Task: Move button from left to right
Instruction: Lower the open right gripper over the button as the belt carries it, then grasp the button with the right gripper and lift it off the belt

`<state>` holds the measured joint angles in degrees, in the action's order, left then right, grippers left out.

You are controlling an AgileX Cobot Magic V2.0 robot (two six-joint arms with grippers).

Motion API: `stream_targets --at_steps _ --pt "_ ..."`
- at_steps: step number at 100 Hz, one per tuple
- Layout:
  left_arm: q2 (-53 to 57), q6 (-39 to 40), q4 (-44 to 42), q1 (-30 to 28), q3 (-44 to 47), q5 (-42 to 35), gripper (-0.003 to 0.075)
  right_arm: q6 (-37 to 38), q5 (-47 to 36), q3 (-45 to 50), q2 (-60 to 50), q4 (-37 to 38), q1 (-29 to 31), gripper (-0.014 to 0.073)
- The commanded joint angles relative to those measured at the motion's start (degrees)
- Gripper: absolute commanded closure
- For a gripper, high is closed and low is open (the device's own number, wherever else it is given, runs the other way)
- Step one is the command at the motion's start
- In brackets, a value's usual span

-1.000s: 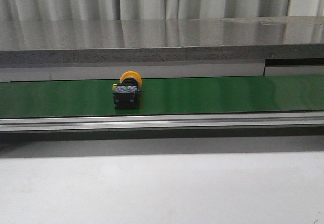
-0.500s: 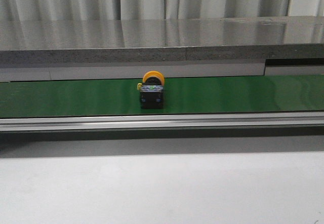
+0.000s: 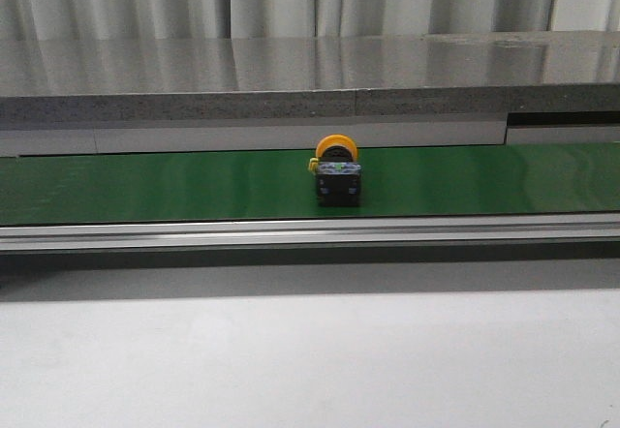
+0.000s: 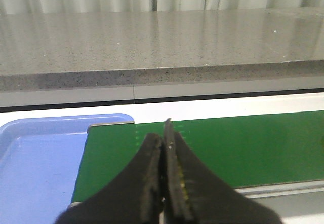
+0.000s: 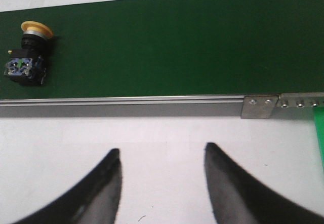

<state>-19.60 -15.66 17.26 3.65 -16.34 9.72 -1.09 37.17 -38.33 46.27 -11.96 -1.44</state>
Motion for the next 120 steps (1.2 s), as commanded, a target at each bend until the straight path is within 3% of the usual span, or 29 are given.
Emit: stream_targets --at_steps 1,23,59,120 --pt "-0.17 -0.05 0.77 0.51 -1.51 -4.69 0.0741 -0.27 -5.04 -2.09 -0.03 -1.31 -0.2 0.0019" --pt "-0.17 -0.05 0.77 0.51 -1.51 -4.69 0.0741 -2.79 -4.48 -3.96 1.85 -2.7 -0.2 -0.0006" --pt "-0.17 -0.05 0.77 0.51 -1.51 -4.69 0.0741 -8.92 1.16 -17.3 17.62 -4.47 -0.49 -0.0004" --pt "-0.17 -0.05 0.77 0.51 -1.51 -4.69 0.0741 -13.82 -0.12 -30.88 43.58 -4.98 -9.59 -0.0004"
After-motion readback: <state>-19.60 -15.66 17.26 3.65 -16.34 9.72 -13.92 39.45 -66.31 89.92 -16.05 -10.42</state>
